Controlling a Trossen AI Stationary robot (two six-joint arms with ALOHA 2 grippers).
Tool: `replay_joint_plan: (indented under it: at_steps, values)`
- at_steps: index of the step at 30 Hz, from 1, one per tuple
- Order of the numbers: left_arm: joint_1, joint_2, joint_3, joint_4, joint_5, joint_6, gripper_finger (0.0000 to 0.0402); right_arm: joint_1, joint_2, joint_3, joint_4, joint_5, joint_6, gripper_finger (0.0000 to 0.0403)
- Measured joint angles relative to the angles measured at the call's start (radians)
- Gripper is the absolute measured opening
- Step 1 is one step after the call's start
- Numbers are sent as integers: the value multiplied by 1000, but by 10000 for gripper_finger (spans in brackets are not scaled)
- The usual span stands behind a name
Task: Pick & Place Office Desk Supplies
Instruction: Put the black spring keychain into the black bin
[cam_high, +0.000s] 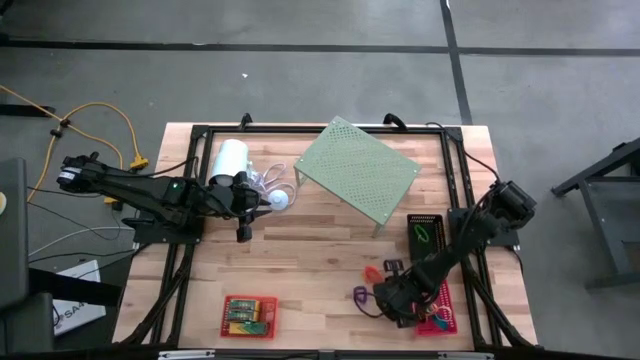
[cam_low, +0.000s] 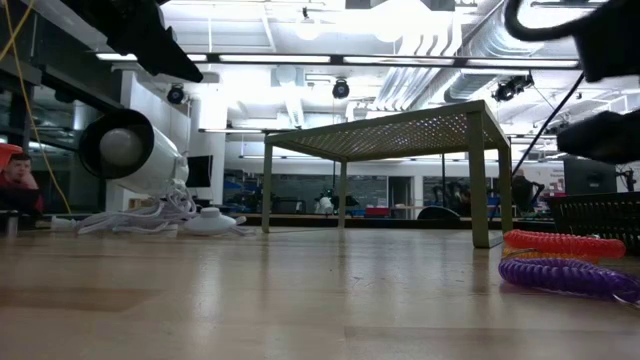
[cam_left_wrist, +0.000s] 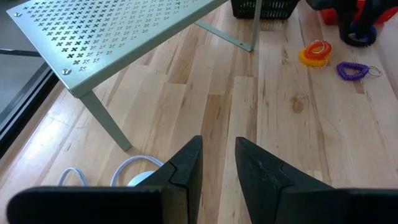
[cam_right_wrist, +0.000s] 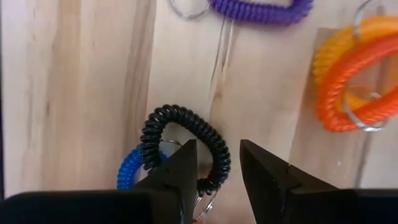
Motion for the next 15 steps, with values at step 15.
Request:
replay_joint_plan:
  at_steps: [15]
  values:
    - [0,0,0,0,0,0,89,11,37,1,18,0,3,105]
